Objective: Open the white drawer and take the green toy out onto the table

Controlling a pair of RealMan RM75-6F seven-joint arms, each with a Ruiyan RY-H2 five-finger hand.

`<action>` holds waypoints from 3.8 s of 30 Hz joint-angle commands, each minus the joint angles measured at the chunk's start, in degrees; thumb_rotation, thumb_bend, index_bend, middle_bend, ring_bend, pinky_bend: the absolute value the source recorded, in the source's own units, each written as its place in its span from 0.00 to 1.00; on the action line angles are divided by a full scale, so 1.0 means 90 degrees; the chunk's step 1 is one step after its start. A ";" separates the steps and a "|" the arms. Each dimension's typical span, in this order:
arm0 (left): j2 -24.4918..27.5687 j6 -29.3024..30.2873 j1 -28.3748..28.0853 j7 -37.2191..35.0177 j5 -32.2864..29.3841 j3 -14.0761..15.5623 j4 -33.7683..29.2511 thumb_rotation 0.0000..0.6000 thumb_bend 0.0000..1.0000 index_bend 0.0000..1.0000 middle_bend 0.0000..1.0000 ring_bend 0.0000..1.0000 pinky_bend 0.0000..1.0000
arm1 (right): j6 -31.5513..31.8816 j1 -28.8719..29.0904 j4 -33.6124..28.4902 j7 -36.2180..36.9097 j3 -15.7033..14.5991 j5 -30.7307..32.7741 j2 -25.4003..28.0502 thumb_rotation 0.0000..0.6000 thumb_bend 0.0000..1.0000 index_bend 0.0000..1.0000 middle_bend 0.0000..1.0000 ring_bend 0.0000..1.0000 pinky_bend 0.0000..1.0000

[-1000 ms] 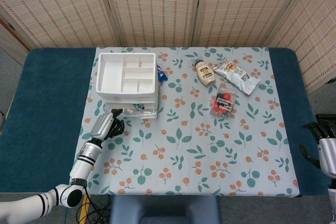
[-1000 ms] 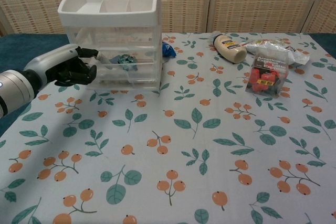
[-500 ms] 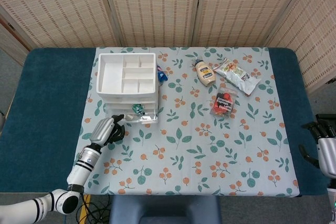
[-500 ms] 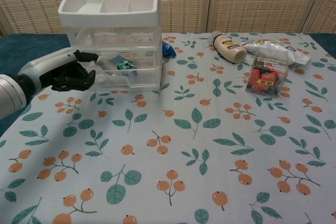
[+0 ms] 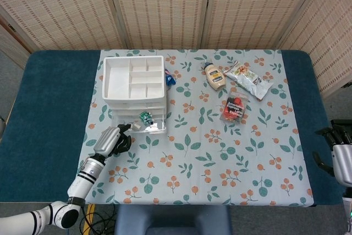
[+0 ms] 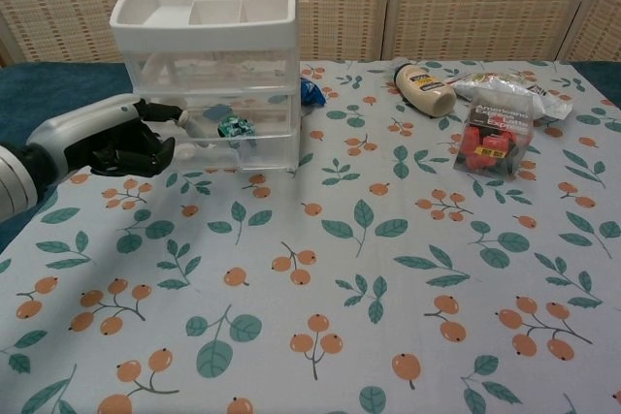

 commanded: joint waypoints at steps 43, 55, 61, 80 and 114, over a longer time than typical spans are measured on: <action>0.0194 0.0134 0.0200 -0.0117 0.0365 0.0318 -0.0450 1.00 0.67 0.32 0.94 1.00 1.00 | -0.0029 0.0039 -0.0058 -0.0066 0.0004 -0.0010 0.0013 1.00 0.33 0.28 0.29 0.20 0.30; 0.0420 0.0132 0.0198 0.0041 0.0531 0.0413 -0.0669 1.00 0.67 0.31 0.94 1.00 1.00 | -0.0039 0.0045 -0.0032 -0.0050 0.0005 0.0002 0.0006 1.00 0.33 0.28 0.29 0.20 0.30; 0.0460 -0.0003 0.0153 0.0102 0.0446 0.0423 -0.0623 1.00 0.66 0.30 0.94 1.00 1.00 | -0.0046 0.0051 -0.0014 -0.0036 0.0003 0.0003 -0.0017 1.00 0.33 0.28 0.29 0.20 0.30; 0.0874 0.0493 0.0124 0.0017 0.0960 0.0174 -0.0792 1.00 0.39 0.26 0.94 1.00 1.00 | -0.0016 0.0033 -0.0052 -0.0072 0.0000 -0.0007 0.0042 1.00 0.33 0.28 0.29 0.20 0.30; 0.0579 0.0359 -0.1784 0.0444 0.3260 0.0700 0.2513 1.00 0.34 0.37 0.94 1.00 1.00 | 0.0543 -0.0172 -0.0463 -0.0141 0.0123 -0.0169 0.0543 1.00 0.33 0.28 0.29 0.20 0.30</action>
